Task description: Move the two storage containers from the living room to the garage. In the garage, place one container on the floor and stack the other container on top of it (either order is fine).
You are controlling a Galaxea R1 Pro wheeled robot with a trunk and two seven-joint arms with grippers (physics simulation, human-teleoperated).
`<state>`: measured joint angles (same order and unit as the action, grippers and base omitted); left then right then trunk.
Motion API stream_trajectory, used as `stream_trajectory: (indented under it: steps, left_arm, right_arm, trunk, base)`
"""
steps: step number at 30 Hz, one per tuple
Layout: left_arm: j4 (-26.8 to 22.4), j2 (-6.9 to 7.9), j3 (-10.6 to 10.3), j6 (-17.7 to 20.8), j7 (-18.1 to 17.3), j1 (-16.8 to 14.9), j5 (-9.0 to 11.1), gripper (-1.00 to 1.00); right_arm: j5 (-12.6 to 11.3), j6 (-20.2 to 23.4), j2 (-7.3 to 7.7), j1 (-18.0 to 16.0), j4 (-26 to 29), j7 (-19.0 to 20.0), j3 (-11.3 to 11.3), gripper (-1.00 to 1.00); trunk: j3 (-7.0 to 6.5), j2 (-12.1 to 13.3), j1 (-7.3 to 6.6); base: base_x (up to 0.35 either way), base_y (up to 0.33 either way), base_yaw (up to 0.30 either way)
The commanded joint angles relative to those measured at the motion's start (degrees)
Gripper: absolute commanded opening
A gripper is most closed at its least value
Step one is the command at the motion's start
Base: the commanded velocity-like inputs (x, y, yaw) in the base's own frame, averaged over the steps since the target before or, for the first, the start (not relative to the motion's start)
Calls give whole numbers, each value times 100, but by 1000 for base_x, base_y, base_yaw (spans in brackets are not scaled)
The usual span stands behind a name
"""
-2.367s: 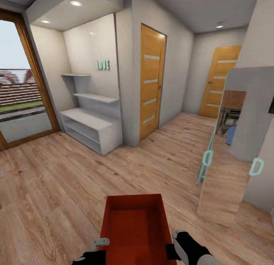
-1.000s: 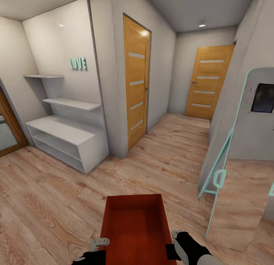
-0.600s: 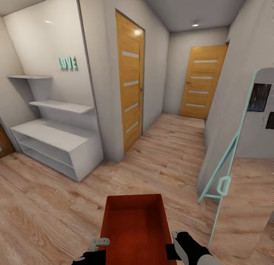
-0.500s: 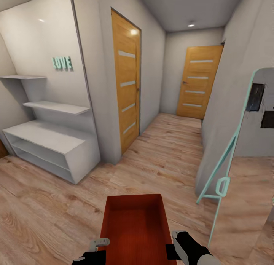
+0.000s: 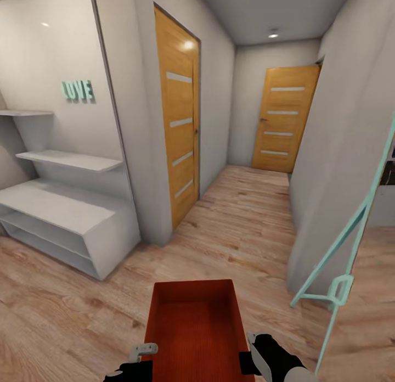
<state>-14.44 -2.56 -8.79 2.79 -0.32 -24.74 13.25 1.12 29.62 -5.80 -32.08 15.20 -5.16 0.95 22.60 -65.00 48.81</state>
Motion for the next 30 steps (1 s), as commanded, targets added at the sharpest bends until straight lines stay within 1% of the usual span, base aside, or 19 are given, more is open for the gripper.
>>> stream_trajectory:
  steps: [1, 11, 19, 30]
  left_arm:
    - [-32, 10, -132, -191, 23, -4, 90, -100]
    - [-32, 10, -132, -191, 23, -4, 90, -100]
    - [-32, 10, -130, -191, 23, -4, 90, -100]
    - [-32, 10, -132, -191, 23, -4, 90, -100]
  right_arm:
    - [-130, 167, 193, 0, -8, -20, -104, -100]
    - [-130, 167, 199, 0, -8, -20, -100, -100]
    - [-130, 167, 197, 0, -8, -20, -101, -100]
    - [-130, 167, 195, 0, -8, -20, -103, -100]
  trunk:
    - [1, -3, 3]
    - [-12, -3, 3]
    - [-28, -3, 3]
    - [-36, -3, 3]
  base:
    - [321, 124, -2]
    - [321, 124, -10]
    - [321, 124, -167]
    - [321, 124, -49]
